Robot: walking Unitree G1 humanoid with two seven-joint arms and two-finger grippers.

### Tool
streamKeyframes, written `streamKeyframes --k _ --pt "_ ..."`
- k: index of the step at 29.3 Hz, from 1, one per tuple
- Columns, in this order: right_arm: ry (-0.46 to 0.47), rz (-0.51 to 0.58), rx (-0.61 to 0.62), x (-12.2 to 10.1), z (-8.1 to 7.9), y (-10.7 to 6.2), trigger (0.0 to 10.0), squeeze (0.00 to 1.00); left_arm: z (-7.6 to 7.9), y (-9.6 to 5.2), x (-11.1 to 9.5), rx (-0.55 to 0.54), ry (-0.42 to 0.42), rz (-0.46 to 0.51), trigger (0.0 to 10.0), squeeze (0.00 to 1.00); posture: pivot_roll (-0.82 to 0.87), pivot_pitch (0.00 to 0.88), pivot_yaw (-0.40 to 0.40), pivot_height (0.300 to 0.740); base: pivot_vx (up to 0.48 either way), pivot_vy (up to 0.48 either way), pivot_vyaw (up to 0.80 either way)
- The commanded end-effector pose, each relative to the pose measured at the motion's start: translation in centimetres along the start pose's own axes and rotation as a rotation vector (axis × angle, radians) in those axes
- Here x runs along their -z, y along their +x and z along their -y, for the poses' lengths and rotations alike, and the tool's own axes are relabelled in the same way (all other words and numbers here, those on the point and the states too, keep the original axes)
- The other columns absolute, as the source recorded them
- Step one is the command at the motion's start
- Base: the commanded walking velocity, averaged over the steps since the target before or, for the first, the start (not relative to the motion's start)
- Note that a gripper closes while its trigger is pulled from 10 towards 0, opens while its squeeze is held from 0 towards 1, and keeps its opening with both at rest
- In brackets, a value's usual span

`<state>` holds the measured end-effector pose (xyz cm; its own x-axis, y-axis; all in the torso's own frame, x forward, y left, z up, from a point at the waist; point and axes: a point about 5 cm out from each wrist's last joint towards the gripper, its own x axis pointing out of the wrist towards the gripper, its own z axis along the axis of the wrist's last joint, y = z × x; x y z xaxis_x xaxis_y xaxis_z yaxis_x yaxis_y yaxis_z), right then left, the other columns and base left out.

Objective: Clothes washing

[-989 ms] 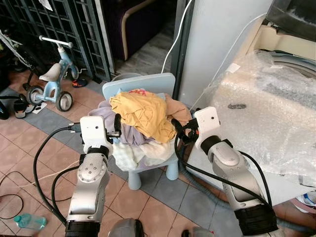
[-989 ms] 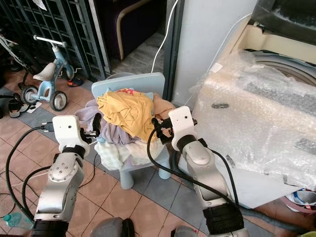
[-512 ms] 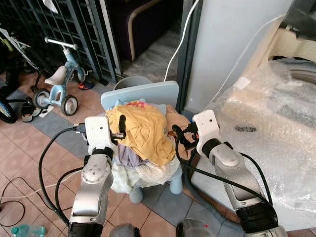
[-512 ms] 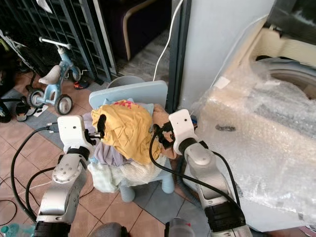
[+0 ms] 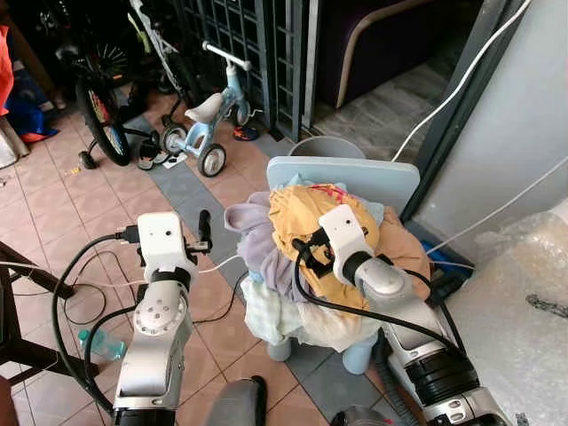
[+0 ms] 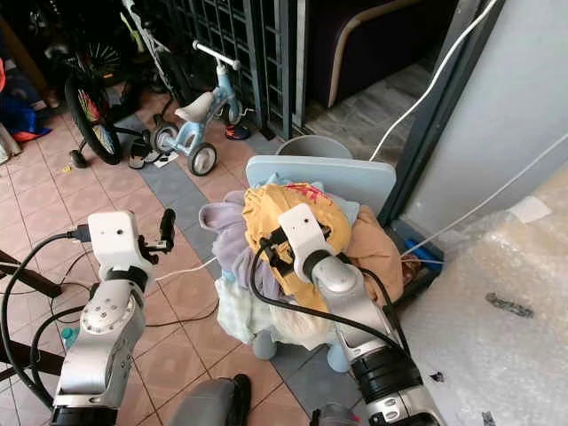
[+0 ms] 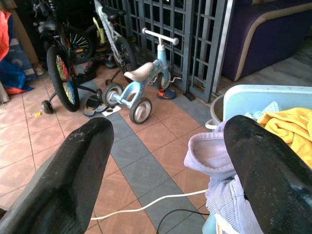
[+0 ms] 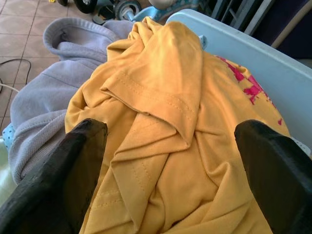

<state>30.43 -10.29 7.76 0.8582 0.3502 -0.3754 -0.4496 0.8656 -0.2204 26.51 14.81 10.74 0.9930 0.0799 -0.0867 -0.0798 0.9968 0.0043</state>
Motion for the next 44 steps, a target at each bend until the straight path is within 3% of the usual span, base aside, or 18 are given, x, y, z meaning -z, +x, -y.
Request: streamKeyframes --k 1,4,5,6,8,17,35,44 --pt "-0.025 -0.041 0.047 0.5 0.2 0.3 10.0 0.0 -0.5 0.2 -0.5 -0.017 0.018 0.012 10.0 0.0 0.05 0.101 0.044 0.74 0.0 0.0 0.0" --pt "-0.056 -0.046 0.081 0.6 0.5 0.3 9.9 0.0 -0.6 0.1 -0.5 -0.021 0.019 0.011 10.0 0.0 0.05 0.103 0.044 0.74 0.0 0.0 0.0" --pt "-0.071 -0.064 0.084 0.9 0.6 0.4 2.2 0.0 -0.5 0.1 -0.5 -0.021 0.019 0.01 10.0 0.0 0.05 0.102 0.042 0.74 0.0 0.0 0.0" --pt "-0.08 -0.077 0.086 1.2 0.7 0.4 2.2 0.0 -0.5 0.1 -0.5 -0.02 0.018 0.009 10.0 0.0 0.05 0.102 0.042 0.74 0.0 0.0 0.0" --pt "-0.075 -0.098 0.089 1.7 0.8 0.3 0.0 0.0 -0.4 0.0 -0.4 -0.018 0.018 0.005 10.0 0.0 0.05 0.1 0.041 0.74 0.0 0.0 0.0" --pt "-0.017 -0.118 0.063 2.2 0.4 0.5 0.0 0.0 -0.3 0.1 -0.3 -0.014 0.015 0.003 10.0 0.0 0.05 0.097 0.038 0.74 0.0 0.0 0.0" --pt "0.128 -0.085 -0.01 0.6 -2.5 2.6 0.0 0.0 -0.3 -0.1 -0.3 -0.018 0.016 0.003 10.0 0.0 0.06 0.096 0.032 0.74 0.0 0.0 0.0" --pt "0.219 -0.046 0.047 0.7 -1.3 2.6 0.0 0.0 0.0 0.0 -0.1 -0.013 -0.008 -0.006 10.0 0.0 0.05 0.082 0.028 0.74 0.0 0.0 0.0"
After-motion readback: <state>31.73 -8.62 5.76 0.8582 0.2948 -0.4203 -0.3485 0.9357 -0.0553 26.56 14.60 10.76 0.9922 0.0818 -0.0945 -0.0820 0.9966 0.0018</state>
